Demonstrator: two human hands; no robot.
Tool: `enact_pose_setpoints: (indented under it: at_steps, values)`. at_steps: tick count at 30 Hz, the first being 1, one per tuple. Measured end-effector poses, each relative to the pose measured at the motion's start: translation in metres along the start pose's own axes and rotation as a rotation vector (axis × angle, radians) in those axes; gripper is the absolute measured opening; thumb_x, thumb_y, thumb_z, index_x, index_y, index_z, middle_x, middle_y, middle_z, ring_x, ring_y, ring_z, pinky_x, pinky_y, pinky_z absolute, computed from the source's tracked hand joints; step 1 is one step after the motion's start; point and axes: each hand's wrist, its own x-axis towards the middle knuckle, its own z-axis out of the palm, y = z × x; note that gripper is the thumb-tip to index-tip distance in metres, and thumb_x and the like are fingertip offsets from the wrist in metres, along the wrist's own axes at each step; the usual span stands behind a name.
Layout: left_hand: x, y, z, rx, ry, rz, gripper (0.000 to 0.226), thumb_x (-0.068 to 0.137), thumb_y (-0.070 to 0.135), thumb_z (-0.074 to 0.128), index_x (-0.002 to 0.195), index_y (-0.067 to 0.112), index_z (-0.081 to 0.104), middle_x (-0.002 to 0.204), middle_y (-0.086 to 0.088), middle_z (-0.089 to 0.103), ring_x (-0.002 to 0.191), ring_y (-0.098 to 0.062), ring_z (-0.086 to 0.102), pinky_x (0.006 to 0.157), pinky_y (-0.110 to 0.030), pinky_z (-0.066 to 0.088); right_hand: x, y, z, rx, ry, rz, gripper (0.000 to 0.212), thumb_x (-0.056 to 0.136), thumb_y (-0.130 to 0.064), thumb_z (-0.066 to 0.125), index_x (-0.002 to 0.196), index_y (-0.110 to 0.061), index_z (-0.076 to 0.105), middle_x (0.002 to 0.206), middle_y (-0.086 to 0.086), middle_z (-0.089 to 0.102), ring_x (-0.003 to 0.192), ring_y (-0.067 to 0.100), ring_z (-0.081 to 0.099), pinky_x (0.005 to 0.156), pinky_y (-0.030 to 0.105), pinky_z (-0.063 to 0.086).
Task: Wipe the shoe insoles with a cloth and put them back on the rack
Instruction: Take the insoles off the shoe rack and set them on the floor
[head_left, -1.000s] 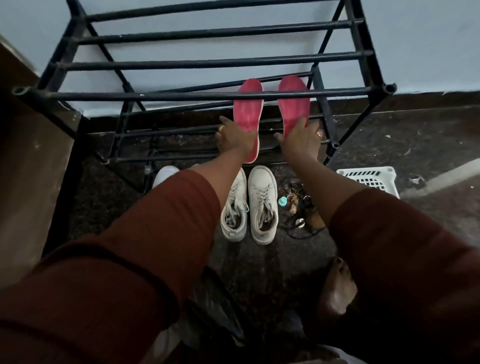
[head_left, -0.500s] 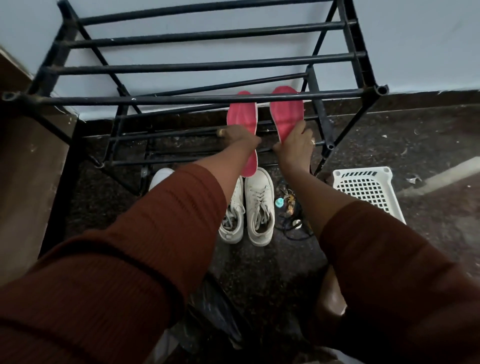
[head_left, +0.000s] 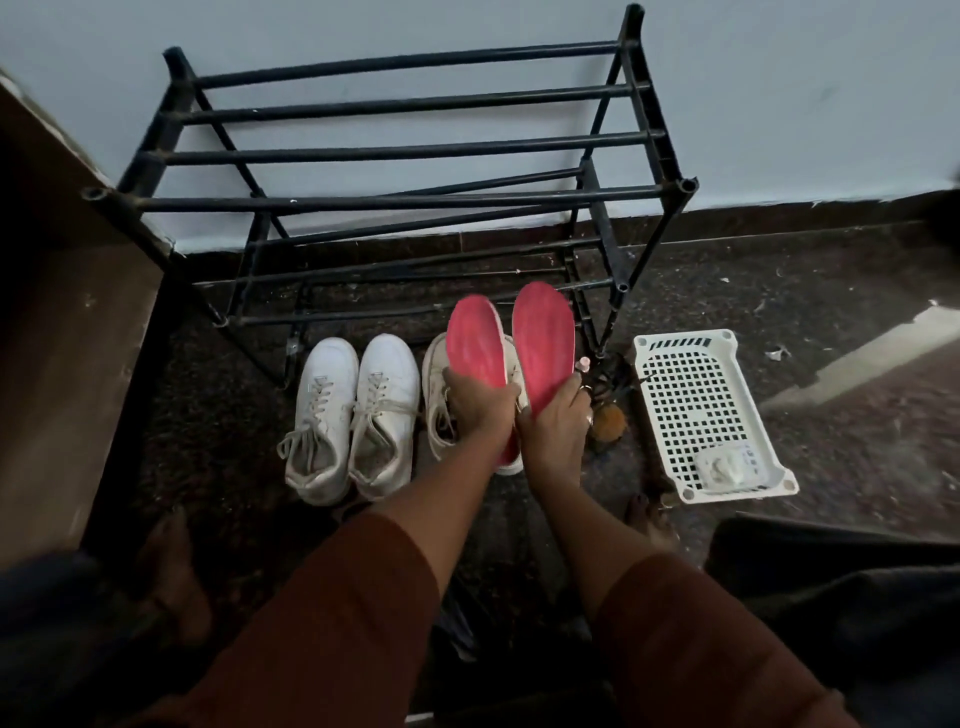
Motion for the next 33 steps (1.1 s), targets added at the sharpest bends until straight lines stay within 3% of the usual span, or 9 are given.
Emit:
enact_pose_setpoints:
  at_steps: [4, 9, 16, 24, 28, 33]
  values:
    - [-0.030, -0.052, -0.008, -0.011, 0.048, -0.060, 0.098, 0.067, 0.012, 0.079, 0.145, 0.001, 0.021, 0.138, -0.021, 0.045, 0.128, -0.032, 0.044, 0.102, -0.036, 0.037, -0.049, 0.027, 0.000, -0.002, -0.057, 0.039, 0.079, 0.087, -0.032, 0.058, 0.141, 0.010, 0.019, 0.127, 0.026, 0.041, 0.115, 0.039, 0.042, 0.098, 0.040, 0.032]
    - [-0.060, -0.109, -0.008, -0.011, 0.078, -0.156, 0.090, 0.074, 0.009, 0.072, 0.145, -0.002, 0.019, 0.137, -0.025, 0.043, 0.129, -0.034, 0.041, 0.102, -0.034, 0.033, -0.100, 0.061, 0.007, -0.046, -0.125, 0.135, 0.073, 0.084, -0.020, 0.058, 0.140, 0.010, 0.022, 0.122, 0.026, 0.044, 0.113, 0.040, 0.044, 0.099, 0.043, 0.034]
    - [-0.065, -0.158, 0.009, 0.256, -0.072, -0.332, 0.080, 0.089, 0.027, 0.059, 0.144, -0.010, 0.016, 0.146, -0.027, 0.027, 0.133, -0.037, 0.032, 0.106, -0.035, 0.029, -0.130, 0.093, 0.018, -0.053, -0.197, 0.347, 0.072, 0.085, -0.018, 0.056, 0.142, 0.004, 0.018, 0.127, 0.022, 0.040, 0.118, 0.039, 0.042, 0.101, 0.042, 0.034]
    - [-0.059, -0.185, 0.030, 0.158, -0.088, -0.495, 0.091, 0.083, 0.016, 0.066, 0.145, -0.005, 0.003, 0.142, -0.027, 0.027, 0.127, -0.036, 0.042, 0.103, -0.037, 0.039, -0.126, 0.121, 0.039, -0.104, -0.273, 0.420, 0.075, 0.083, -0.020, 0.060, 0.141, 0.003, 0.020, 0.127, 0.023, 0.040, 0.118, 0.039, 0.043, 0.100, 0.042, 0.035]
    - [-0.053, -0.201, 0.041, 0.245, -0.142, -0.504, 0.088, 0.089, 0.024, 0.059, 0.145, -0.010, 0.000, 0.144, -0.028, 0.026, 0.129, -0.035, 0.041, 0.101, -0.034, 0.037, -0.126, 0.136, 0.048, -0.113, -0.324, 0.442, 0.074, 0.084, -0.022, 0.062, 0.141, 0.003, 0.021, 0.126, 0.022, 0.041, 0.119, 0.039, 0.043, 0.100, 0.041, 0.035]
    - [-0.049, -0.207, 0.049, 0.241, -0.151, -0.492, 0.102, 0.084, 0.021, 0.069, 0.148, 0.001, -0.007, 0.151, -0.023, 0.020, 0.130, -0.036, 0.040, 0.104, -0.038, 0.036, -0.120, 0.148, 0.055, -0.158, -0.374, 0.440, 0.078, 0.084, -0.031, 0.063, 0.139, 0.004, 0.021, 0.127, 0.020, 0.040, 0.121, 0.037, 0.044, 0.103, 0.039, 0.033]
